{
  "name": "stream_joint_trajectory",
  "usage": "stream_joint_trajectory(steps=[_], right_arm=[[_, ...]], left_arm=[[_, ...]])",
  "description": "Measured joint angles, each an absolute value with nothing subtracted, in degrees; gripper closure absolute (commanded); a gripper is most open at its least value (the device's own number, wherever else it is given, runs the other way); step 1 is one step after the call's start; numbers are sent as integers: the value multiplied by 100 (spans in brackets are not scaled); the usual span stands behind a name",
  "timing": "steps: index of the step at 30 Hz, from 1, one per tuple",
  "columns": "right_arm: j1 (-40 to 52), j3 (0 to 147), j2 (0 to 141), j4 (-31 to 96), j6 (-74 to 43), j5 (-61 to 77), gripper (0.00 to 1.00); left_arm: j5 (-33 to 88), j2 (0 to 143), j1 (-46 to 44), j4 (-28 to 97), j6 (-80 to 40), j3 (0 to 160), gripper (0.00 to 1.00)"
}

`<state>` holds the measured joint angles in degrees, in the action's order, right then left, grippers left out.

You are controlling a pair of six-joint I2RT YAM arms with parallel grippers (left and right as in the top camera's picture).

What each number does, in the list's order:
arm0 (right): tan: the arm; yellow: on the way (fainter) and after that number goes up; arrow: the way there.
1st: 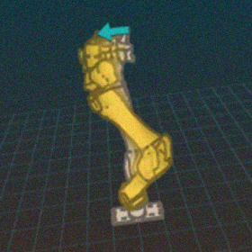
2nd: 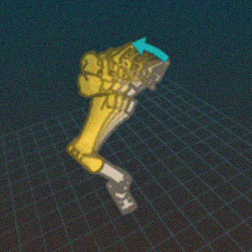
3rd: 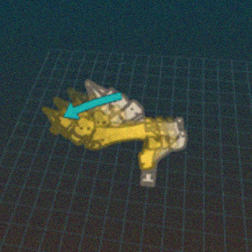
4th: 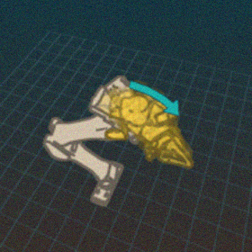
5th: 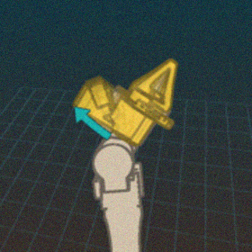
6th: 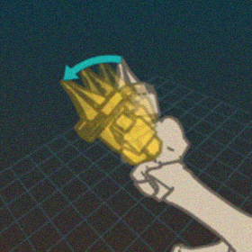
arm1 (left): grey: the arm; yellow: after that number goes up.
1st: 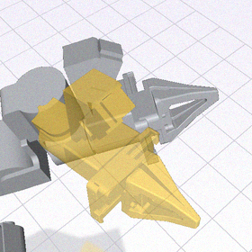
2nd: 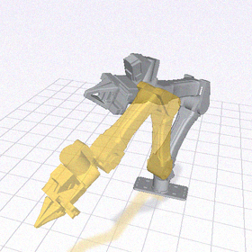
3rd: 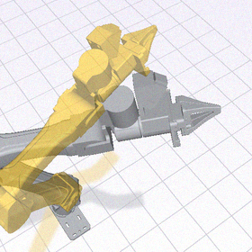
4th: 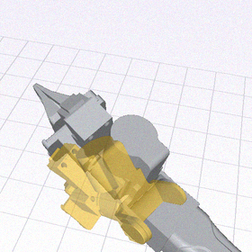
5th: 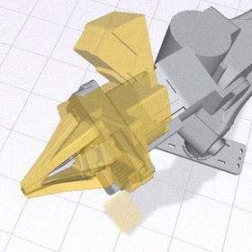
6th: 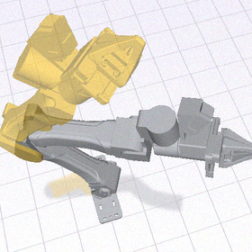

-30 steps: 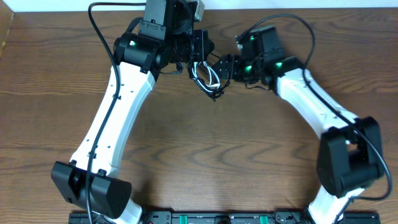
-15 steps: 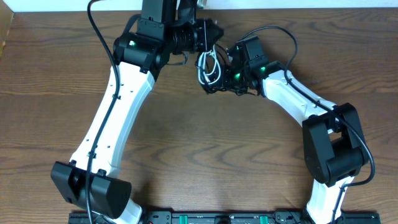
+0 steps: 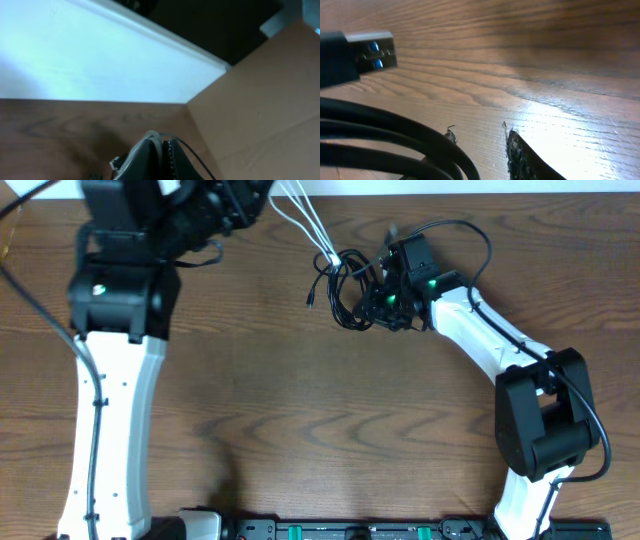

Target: Untangle cables

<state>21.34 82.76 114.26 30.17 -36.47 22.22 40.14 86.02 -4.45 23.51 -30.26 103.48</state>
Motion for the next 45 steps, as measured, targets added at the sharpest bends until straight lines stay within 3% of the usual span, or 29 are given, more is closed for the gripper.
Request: stream_joint_trajectory(steps=[11,17,24,35,45], right_arm=[[1448,8101,11491,3664,-3361,1688,73],[1339,8101,11491,3664,-2936,1728,68],[1341,8101,11491,3398,-2158,2438,51],[1577,8278,11362,3087,-1028,4209,36],[1955,8569,9800,2307,-626,4460,14]], left_arm=[[3979,7808,408,2095,-3190,10495,93],[3975,7867,440,2821,-3144,10532,93],[4021,8132,443,3083,-3015,10532,93],[4305,8062,445,2018,-3347,10530,93],[4362,7985,445,3267,-3454,10530,93]])
